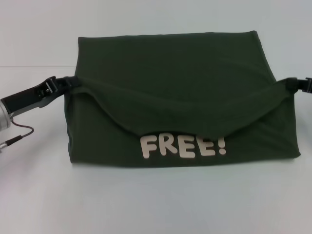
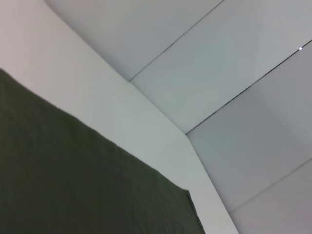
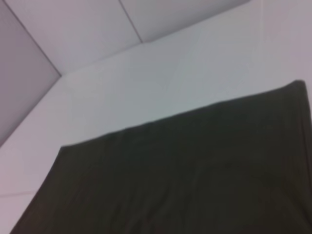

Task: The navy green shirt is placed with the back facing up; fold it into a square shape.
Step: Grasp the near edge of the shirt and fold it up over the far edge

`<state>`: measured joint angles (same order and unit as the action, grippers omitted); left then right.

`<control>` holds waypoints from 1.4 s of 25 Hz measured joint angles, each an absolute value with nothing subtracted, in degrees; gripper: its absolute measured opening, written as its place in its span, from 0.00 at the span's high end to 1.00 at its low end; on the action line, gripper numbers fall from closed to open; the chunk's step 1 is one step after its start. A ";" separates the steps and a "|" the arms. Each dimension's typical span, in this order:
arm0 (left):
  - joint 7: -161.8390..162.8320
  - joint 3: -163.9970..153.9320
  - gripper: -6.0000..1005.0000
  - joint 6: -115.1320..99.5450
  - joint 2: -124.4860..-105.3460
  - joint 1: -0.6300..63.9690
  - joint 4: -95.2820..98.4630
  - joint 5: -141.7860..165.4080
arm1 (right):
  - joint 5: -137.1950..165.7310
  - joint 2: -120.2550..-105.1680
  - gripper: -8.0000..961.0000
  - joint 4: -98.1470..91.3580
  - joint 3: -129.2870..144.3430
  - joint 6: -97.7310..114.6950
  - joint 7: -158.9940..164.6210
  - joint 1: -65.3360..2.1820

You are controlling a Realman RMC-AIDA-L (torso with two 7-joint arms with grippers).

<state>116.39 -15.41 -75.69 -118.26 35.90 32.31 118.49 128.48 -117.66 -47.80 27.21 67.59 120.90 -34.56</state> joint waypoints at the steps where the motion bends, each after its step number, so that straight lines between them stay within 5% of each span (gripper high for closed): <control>1: 115.82 -15.44 0.95 -75.13 -118.41 36.01 32.26 118.12 | 127.67 -117.82 0.97 -47.80 27.21 67.08 120.59 -34.44; 17: 106.12 -16.21 0.95 -61.34 -121.37 39.53 28.95 115.05 | 123.70 -119.71 0.97 -41.54 27.42 54.63 115.39 -34.98; 35: 101.01 -16.31 0.96 -50.96 -123.16 41.62 27.63 113.56 | 119.86 -119.62 0.97 -35.74 31.11 45.17 112.21 -36.90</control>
<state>101.01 -16.31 -50.96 -123.16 41.62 27.63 113.56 119.86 -119.62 -35.74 31.11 45.17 112.21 -36.90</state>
